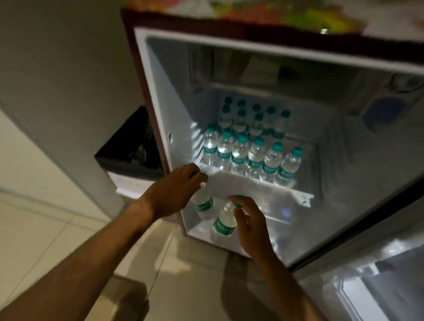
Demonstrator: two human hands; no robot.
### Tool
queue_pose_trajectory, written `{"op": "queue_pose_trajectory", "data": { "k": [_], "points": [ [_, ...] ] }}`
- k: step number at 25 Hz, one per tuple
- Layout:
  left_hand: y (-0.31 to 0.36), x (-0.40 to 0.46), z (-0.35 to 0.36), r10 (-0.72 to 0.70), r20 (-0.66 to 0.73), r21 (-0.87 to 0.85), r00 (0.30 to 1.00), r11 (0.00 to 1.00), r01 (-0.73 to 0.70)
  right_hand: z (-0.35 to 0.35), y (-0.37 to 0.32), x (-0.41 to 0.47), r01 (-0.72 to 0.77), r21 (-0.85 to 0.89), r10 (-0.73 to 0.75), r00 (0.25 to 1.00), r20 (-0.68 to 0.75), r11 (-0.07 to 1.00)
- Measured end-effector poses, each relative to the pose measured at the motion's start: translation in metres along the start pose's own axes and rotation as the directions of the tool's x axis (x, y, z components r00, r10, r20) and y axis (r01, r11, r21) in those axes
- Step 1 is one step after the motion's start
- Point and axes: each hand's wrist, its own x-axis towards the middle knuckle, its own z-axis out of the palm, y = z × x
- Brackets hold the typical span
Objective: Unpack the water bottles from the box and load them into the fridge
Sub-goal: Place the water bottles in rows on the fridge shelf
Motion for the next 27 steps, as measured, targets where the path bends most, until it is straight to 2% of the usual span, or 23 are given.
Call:
{"op": "queue_pose_trajectory", "data": {
  "k": [2,7,9,13,15,18,21,24,27],
  "points": [
    [-0.026,0.037,-0.030,0.083,-0.036,0.141,0.996,0.987,-0.078,-0.008,-0.013,0.027,0.042,0.037,-0.039,0.997,-0.060,0.998],
    [-0.077,0.098,-0.100,0.183,-0.108,0.370,0.977,0.920,-0.131,-0.027,-0.033,0.080,-0.018,0.283,0.094,0.962,-0.256,0.959],
    [-0.084,0.101,-0.101,0.228,-0.105,0.412,0.968,0.896,-0.166,-0.034,-0.033,0.092,-0.039,0.317,0.128,0.956,-0.262,0.947],
    [-0.085,0.096,-0.080,0.247,0.018,0.519,0.969,0.826,-0.220,-0.040,-0.029,0.105,-0.046,0.362,0.157,0.947,-0.282,0.931],
    [-0.086,0.097,-0.076,0.254,0.017,0.554,0.967,0.803,-0.220,-0.045,-0.033,0.114,-0.039,0.374,0.164,0.937,-0.310,0.927],
    [-0.089,0.099,-0.072,0.266,-0.017,0.597,0.964,0.776,-0.204,-0.050,-0.041,0.136,-0.118,0.476,0.333,0.855,-0.398,0.871],
    [-0.093,0.097,-0.065,0.260,-0.024,0.632,0.965,0.752,-0.187,-0.051,-0.044,0.154,-0.167,0.663,0.515,0.773,-0.372,0.729],
    [-0.096,0.097,-0.060,0.263,-0.068,0.660,0.962,0.735,-0.154,-0.059,-0.045,0.176,-0.088,0.748,0.565,0.714,-0.413,0.658],
    [-0.096,0.096,-0.056,0.278,-0.125,0.672,0.952,0.730,-0.125,-0.071,-0.048,0.204,-0.007,0.723,0.551,0.653,-0.520,0.691]
  ]
}}
